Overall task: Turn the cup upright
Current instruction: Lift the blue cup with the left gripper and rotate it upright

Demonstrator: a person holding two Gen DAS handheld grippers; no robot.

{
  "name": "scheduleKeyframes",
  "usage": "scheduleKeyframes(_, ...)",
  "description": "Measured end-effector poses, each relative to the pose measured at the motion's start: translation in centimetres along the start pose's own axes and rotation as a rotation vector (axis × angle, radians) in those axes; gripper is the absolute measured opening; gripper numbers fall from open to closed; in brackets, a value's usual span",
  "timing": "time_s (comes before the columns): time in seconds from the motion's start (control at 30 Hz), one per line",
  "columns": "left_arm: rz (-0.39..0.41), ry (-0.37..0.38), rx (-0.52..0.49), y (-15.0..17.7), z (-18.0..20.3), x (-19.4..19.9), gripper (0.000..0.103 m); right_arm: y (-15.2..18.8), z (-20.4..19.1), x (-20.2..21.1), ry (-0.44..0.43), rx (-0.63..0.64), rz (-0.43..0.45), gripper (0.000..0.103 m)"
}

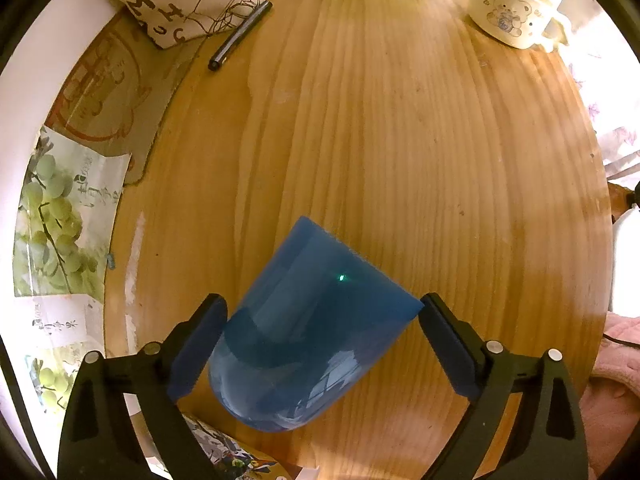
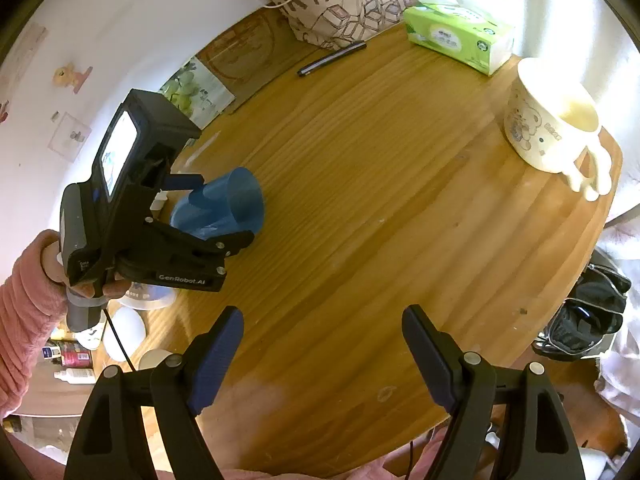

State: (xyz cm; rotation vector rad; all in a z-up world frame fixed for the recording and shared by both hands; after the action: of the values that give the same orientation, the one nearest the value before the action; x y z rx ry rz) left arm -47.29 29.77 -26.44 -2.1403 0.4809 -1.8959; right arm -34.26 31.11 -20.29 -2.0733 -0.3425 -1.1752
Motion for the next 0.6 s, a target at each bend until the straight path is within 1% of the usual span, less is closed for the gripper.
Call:
scheduleKeyframes(0.23,-0.021,-0.002,0.021,-0.2,-0.1,0.3,0.090,0.0,-0.1,0.0,-0.008,0.002,0.001,0.082)
scheduleKeyframes(0.4,-0.049,-0.002,0.071,-0.4,-0.7,0.5,0.086,0.2,0.0,0.3,-0.014,0.000,0.005,0.082)
scheduleKeyframes(0.6,-0.074,-0.023,0.148,-0.7,-2.1,0.8,0.083,-0.1,0.2,0.9,-0.027,-0.001,0.019,0.082)
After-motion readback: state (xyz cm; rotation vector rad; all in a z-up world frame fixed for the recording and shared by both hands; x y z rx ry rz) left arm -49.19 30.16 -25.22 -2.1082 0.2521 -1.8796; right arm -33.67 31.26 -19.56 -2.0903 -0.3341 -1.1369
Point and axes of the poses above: each gripper's, at about its wrist camera, not at the fingertips, and x roughly against the way its jaws point, z to its right, y to its underside, the point moved 5 cm from there along -x, roughly the way its jaws point, and after that the axes turned 15 degrees about z, right-handed, at the moved point
